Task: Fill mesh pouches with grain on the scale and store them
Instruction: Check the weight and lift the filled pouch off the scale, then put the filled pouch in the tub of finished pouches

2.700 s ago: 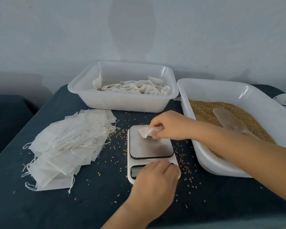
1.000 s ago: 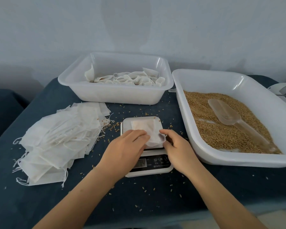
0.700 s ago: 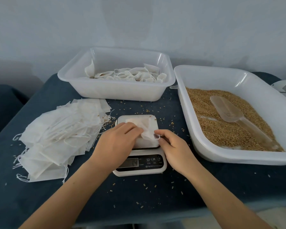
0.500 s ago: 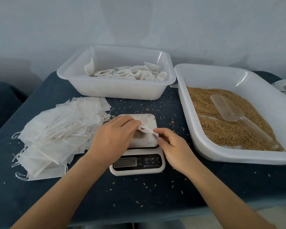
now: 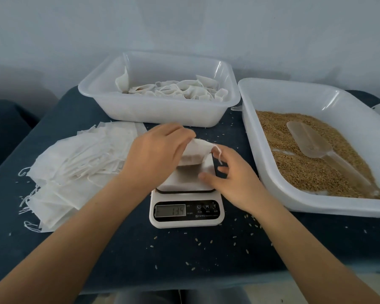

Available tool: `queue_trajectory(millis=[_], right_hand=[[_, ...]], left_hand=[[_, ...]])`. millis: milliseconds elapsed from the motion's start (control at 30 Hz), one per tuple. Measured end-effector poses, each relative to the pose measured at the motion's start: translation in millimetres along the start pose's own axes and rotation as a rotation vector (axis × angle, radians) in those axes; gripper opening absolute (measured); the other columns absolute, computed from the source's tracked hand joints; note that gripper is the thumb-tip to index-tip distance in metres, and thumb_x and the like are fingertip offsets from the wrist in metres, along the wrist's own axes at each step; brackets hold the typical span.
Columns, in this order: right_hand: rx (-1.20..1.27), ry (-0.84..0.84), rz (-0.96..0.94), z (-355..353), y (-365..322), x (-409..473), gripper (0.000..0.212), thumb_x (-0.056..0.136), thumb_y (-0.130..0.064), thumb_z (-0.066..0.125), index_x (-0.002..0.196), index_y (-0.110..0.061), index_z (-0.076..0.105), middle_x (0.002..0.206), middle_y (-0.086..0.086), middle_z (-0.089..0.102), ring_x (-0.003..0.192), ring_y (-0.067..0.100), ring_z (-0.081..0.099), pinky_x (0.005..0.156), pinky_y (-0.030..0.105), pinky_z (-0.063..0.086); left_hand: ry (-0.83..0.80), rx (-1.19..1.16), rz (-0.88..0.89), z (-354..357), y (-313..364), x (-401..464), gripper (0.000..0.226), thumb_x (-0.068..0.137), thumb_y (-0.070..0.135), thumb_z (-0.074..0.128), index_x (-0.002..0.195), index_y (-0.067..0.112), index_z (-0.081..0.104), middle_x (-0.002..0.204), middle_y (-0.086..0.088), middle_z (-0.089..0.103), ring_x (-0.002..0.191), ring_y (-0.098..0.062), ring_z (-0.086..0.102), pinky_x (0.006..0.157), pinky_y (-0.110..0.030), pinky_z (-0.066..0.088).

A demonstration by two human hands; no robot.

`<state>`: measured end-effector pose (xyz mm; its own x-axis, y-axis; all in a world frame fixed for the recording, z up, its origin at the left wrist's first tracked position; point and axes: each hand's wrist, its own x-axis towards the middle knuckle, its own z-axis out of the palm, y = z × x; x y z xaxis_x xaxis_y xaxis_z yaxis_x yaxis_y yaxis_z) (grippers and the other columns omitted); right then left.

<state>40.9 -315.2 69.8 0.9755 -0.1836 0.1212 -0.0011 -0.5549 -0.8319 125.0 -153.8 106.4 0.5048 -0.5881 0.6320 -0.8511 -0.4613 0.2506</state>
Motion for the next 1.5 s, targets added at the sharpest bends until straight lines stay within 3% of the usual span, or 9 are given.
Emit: queue_trajectory(millis=[300, 400, 567, 667, 867, 1033, 1167, 1433, 1500], right_hand=[[0.106, 0.092, -0.039, -2.4, -38.5, 18.0, 0.024, 0.082, -0.026, 0.07, 0.095, -0.038, 0.055, 0.095, -0.006, 0.066, 0.088, 0.01, 0.062, 0.078, 0.026, 0.049], [0.197, 0.148, -0.098, -6.9, -50.6, 17.2, 0.013, 0.084, -0.022, 0.069, 0.093, -0.028, 0.061, 0.08, -0.009, 0.063, 0.072, 0.004, 0.058, 0.065, 0.018, 0.045], [0.143, 0.218, -0.224, -23.5, -70.9, 13.5, 0.021, 0.085, -0.018, 0.068, 0.079, -0.036, 0.061, 0.058, -0.021, 0.059, 0.056, -0.006, 0.053, 0.052, 0.007, 0.035], [0.034, 0.204, -0.242, -36.6, -83.1, 14.9, 0.016, 0.084, -0.023, 0.07, 0.078, -0.035, 0.062, 0.061, -0.02, 0.06, 0.06, -0.006, 0.054, 0.054, 0.008, 0.035], [-0.222, 0.041, -0.283, -67.7, -110.7, 27.5, 0.013, 0.081, -0.031, 0.072, 0.073, -0.037, 0.065, 0.064, -0.021, 0.06, 0.06, -0.008, 0.052, 0.057, 0.006, 0.038], [-0.483, -0.071, -0.303, -90.6, -138.7, 60.5, 0.002, 0.085, -0.03, 0.069, 0.082, -0.03, 0.069, 0.075, -0.022, 0.061, 0.067, -0.018, 0.051, 0.064, 0.0, 0.035], [-0.54, -0.073, -0.296, -113.3, -157.5, 98.7, 0.004, 0.084, -0.029, 0.07, 0.087, -0.026, 0.071, 0.082, -0.018, 0.066, 0.075, -0.007, 0.057, 0.064, 0.002, 0.04], [-0.643, -0.062, -0.245, -118.1, -159.2, 205.5, 0.008, 0.083, -0.021, 0.071, 0.09, -0.022, 0.071, 0.083, -0.009, 0.063, 0.082, 0.007, 0.056, 0.065, 0.015, 0.04], [-0.666, -0.08, -0.196, -112.3, -151.9, 232.5, 0.01, 0.083, -0.019, 0.071, 0.093, -0.018, 0.071, 0.08, -0.008, 0.062, 0.072, 0.007, 0.057, 0.064, 0.018, 0.041]], left_hand=[[0.053, -0.1, 0.001, -16.6, 9.9, 28.2, 0.018, 0.09, 0.011, 0.055, 0.099, 0.008, 0.07, 0.091, -0.005, 0.067, 0.08, -0.023, 0.061, 0.067, -0.041, 0.05], [0.071, -0.201, -0.072, -24.4, 14.1, 30.3, 0.014, 0.088, 0.011, 0.059, 0.099, 0.01, 0.069, 0.088, -0.002, 0.067, 0.076, -0.01, 0.055, 0.072, -0.03, 0.046], [0.102, -0.363, -0.172, -36.7, 23.3, 30.6, 0.009, 0.085, 0.014, 0.065, 0.092, 0.018, 0.068, 0.077, 0.015, 0.062, 0.071, 0.003, 0.054, 0.067, -0.006, 0.04], [0.124, -0.411, -0.164, -43.4, 24.5, 32.3, 0.012, 0.084, 0.019, 0.065, 0.086, 0.03, 0.063, 0.071, 0.012, 0.06, 0.063, 0.003, 0.049, 0.063, -0.006, 0.038], [0.117, -0.526, -0.222, -48.5, 20.8, 33.9, 0.016, 0.082, 0.027, 0.066, 0.081, 0.042, 0.061, 0.072, 0.004, 0.064, 0.063, -0.014, 0.058, 0.062, -0.027, 0.049], [0.203, -0.612, -0.351, -43.7, 8.1, 28.2, 0.025, 0.089, 0.016, 0.063, 0.093, 0.041, 0.059, 0.082, 0.015, 0.068, 0.073, -0.001, 0.065, 0.069, -0.015, 0.051], [0.215, -0.591, -0.457, -39.3, -10.8, 13.4, 0.023, 0.088, 0.017, 0.063, 0.089, 0.04, 0.061, 0.081, 0.018, 0.068, 0.074, 0.0, 0.066, 0.065, -0.006, 0.045], [0.139, -0.515, -0.574, -19.5, -43.2, 1.5, 0.022, 0.086, 0.018, 0.064, 0.079, 0.039, 0.064, 0.078, 0.017, 0.069, 0.073, -0.004, 0.066, 0.068, -0.013, 0.049], [0.13, -0.507, -0.593, -16.5, -47.7, 1.4, 0.022, 0.086, 0.018, 0.064, 0.081, 0.039, 0.064, 0.079, 0.018, 0.069, 0.074, -0.004, 0.066, 0.07, -0.018, 0.05]])
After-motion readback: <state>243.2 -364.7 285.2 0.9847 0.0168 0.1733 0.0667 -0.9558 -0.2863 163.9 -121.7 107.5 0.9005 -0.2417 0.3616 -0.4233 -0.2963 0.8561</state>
